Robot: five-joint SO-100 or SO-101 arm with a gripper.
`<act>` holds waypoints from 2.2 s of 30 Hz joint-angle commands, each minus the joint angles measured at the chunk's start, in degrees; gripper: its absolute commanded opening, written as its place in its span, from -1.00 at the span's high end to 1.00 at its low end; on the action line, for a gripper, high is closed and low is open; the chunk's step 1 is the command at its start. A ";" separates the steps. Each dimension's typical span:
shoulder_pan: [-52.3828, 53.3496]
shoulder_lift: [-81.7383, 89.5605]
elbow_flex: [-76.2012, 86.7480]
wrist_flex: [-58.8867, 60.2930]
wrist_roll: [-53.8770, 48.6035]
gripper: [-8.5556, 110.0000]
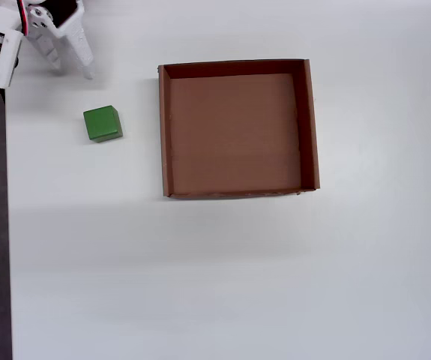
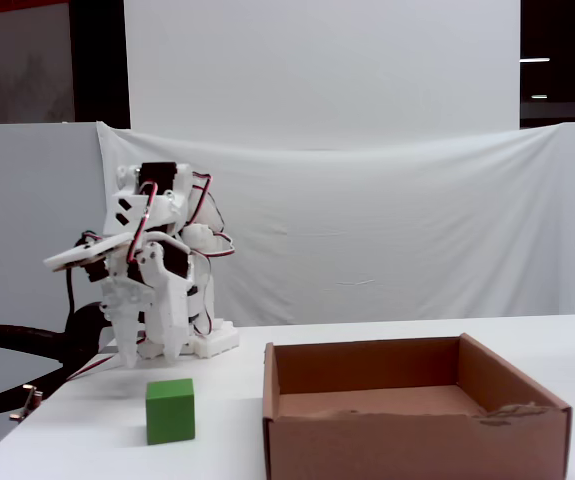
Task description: Grasp a green cube and put it in a box.
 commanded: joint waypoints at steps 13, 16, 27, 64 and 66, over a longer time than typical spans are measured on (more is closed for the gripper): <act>-0.35 -0.09 -0.26 0.53 0.18 0.50; -0.35 -0.09 -0.26 0.53 0.18 0.50; -0.35 -0.09 -0.26 0.53 0.18 0.50; -5.36 -53.17 -28.21 -27.86 -13.36 0.31; -6.50 -58.54 -31.38 -28.92 -13.54 0.31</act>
